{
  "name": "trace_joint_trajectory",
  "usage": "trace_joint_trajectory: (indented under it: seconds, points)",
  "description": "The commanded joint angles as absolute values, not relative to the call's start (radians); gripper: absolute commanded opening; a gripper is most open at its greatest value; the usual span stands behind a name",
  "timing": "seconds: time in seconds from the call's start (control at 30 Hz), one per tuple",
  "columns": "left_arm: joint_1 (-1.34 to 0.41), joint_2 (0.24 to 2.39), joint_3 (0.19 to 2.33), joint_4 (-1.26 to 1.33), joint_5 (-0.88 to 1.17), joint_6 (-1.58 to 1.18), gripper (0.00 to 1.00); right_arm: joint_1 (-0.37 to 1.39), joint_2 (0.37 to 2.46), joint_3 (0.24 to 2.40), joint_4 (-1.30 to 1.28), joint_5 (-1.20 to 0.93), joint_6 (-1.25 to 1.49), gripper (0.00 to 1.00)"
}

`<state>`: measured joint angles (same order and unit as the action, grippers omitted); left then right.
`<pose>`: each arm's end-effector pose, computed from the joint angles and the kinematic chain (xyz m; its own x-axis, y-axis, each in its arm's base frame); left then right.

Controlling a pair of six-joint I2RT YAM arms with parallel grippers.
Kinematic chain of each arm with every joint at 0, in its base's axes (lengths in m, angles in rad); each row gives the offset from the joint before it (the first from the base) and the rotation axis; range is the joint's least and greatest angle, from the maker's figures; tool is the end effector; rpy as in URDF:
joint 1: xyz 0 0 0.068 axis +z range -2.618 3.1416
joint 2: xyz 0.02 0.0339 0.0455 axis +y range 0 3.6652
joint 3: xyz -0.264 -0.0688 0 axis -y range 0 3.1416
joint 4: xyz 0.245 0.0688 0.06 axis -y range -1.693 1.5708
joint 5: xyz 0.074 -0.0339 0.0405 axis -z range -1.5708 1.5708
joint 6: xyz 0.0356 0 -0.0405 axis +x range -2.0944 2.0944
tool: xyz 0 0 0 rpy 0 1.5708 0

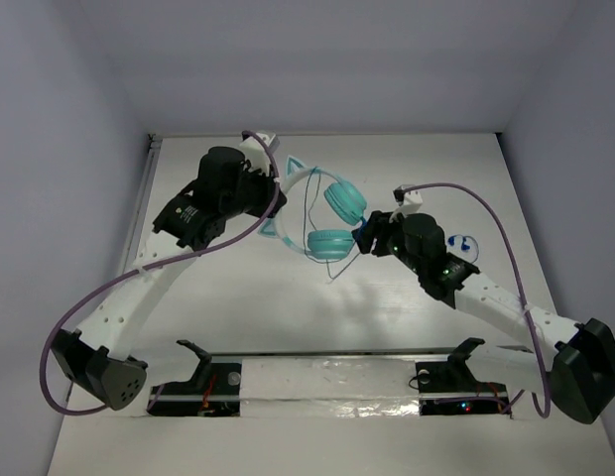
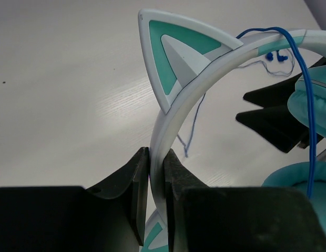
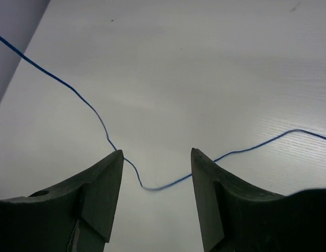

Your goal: Wrap the headphones

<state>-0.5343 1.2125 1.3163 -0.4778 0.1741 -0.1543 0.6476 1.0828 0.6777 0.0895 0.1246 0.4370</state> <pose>0.2261 -0.1410 0.4060 -0.4091 0.0662 -0.9101 0.5844 0.7850 -0.2056 0.2012 0.1467 0.2713 -0.4377 0.1954 -0.8776 -0.3522 0.8608 0.3674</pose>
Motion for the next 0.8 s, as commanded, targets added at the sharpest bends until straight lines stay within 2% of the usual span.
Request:
trace_joint_trajectory:
  seconds: [0.0, 0.07, 0.2, 0.3, 0.33, 0.4, 0.43, 0.6, 0.63, 0.67, 0.73, 0.77]
  points:
    - [-0.528, 1.160, 1.414, -0.460, 0.178, -0.206, 0.00, 0.637, 1.095, 0.655, 0.333, -0.042, 0.433, 0.61]
    - [-0.528, 1.166, 1.419, -0.468, 0.163, -0.210, 0.00, 0.637, 1.121, 0.634, 0.414, -0.095, 0.440, 0.65]
    - [-0.528, 1.158, 1.404, -0.456, 0.141, -0.225, 0.00, 0.637, 1.149, 0.597, 0.532, -0.172, 0.491, 0.64]
    - [-0.528, 1.158, 1.416, -0.463, 0.095, -0.236, 0.00, 0.637, 1.056, 0.533, 0.589, -0.189, 0.526, 0.44]
    - [-0.528, 1.167, 1.422, -0.466, 0.092, -0.239, 0.00, 0.637, 1.025, 0.519, 0.588, -0.190, 0.537, 0.31]
    - [-0.528, 1.173, 1.431, -0.451, 0.091, -0.261, 0.00, 0.637, 0.933, 0.490, 0.552, -0.174, 0.558, 0.13]
    - [-0.528, 1.178, 1.430, -0.433, 0.095, -0.270, 0.00, 0.637, 0.904, 0.479, 0.536, -0.154, 0.575, 0.00]
    - [-0.528, 1.201, 1.421, -0.399, 0.097, -0.319, 0.00, 0.637, 0.766, 0.426, 0.570, -0.216, 0.638, 0.00]
    - [-0.519, 1.210, 1.416, -0.393, 0.098, -0.330, 0.00, 0.637, 0.756, 0.425, 0.590, -0.247, 0.652, 0.16]
    - [-0.518, 1.215, 1.411, -0.388, 0.101, -0.337, 0.00, 0.637, 0.759, 0.428, 0.629, -0.271, 0.664, 0.24]
    - [-0.518, 1.227, 1.394, -0.365, 0.124, -0.353, 0.00, 0.637, 0.775, 0.422, 0.678, -0.313, 0.692, 0.38]
    - [-0.508, 1.232, 1.393, -0.357, 0.135, -0.368, 0.00, 0.637, 0.802, 0.417, 0.692, -0.301, 0.692, 0.41]
